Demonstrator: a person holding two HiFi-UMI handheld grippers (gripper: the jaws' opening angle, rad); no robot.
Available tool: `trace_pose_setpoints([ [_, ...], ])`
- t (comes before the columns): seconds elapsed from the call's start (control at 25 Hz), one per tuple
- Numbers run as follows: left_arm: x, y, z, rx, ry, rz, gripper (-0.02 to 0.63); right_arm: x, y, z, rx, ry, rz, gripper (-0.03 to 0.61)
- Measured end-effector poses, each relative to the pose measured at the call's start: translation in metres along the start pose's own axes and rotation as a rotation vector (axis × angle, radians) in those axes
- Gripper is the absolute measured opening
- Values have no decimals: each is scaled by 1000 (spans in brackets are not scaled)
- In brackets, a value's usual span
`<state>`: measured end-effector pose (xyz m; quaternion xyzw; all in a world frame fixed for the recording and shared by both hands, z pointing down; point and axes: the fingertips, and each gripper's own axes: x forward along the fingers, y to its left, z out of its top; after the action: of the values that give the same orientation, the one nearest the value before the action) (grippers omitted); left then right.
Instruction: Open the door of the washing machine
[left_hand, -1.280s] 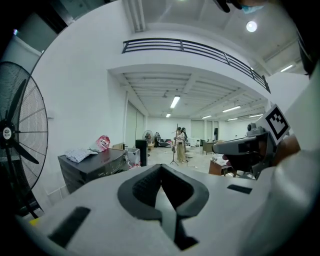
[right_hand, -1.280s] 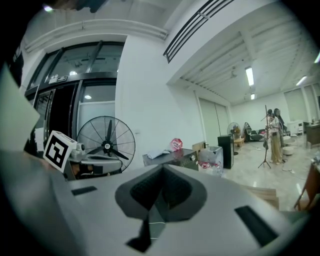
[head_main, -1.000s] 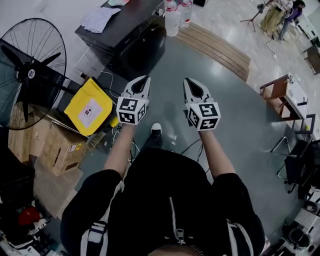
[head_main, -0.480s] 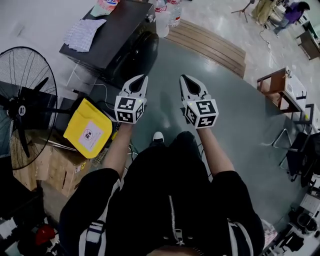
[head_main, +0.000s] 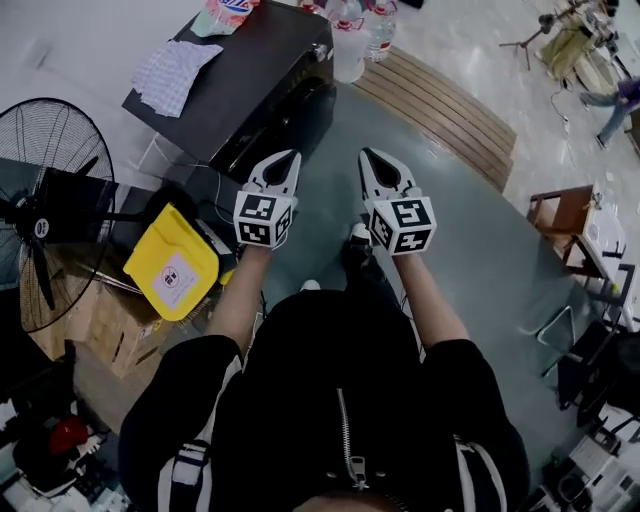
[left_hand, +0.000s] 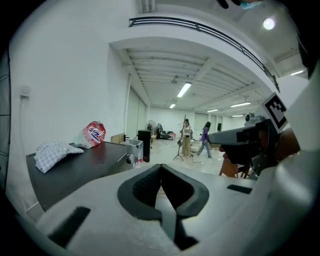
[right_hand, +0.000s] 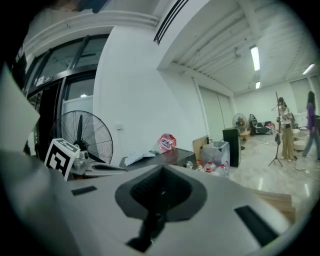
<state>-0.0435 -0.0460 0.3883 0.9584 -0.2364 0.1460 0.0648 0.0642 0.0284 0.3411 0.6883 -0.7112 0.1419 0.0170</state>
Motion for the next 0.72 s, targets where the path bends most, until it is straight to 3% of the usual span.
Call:
trace_pose_setpoints([
  [0.2,33,39,13,-67,8,158,5,68,-29,18,-21,61,155,3],
  [0.36,37,72,3,-111,28,267,5,118,-26,20,-49,102,272,3],
  [0.52,26,103,-23,-148,58,335,6,155,-6,8,-54,142,344,3],
  [0.72,23,133,-52,-173,89,366,5,186,6,-9,-61,183,371,3],
])
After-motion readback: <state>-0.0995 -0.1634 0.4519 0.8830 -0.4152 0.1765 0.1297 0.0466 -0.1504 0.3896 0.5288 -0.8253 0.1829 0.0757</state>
